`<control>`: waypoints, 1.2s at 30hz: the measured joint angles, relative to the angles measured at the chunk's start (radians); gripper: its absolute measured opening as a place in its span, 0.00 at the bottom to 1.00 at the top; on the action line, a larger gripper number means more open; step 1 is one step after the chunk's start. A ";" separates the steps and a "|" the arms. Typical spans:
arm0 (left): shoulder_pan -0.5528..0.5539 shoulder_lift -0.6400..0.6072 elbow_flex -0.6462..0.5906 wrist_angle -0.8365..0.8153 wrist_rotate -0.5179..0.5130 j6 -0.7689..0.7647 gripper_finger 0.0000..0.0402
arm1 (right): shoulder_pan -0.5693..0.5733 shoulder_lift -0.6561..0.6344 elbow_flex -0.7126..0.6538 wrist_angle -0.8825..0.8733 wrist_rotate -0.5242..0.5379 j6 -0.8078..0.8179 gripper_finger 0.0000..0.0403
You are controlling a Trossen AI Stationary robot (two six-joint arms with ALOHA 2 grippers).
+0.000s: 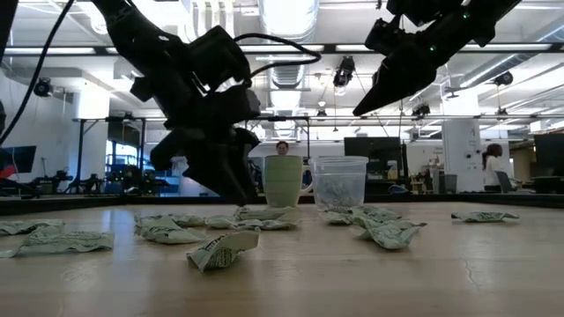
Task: Pick and place Stevia / Truvia into bins
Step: Put the stevia packet into the transparent container
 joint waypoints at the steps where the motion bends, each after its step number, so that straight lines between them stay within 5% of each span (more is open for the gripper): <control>1: 0.000 0.004 0.000 0.000 0.001 0.000 0.37 | 0.000 0.000 0.000 -0.005 0.000 0.000 0.23; 21: 0.002 0.008 -0.003 -0.027 0.000 0.000 0.09 | 0.000 0.000 0.000 -0.020 0.000 0.023 0.17; 36: 0.002 0.008 -0.029 -0.005 -0.024 0.000 0.24 | 0.000 0.000 0.000 -0.023 0.000 0.027 0.18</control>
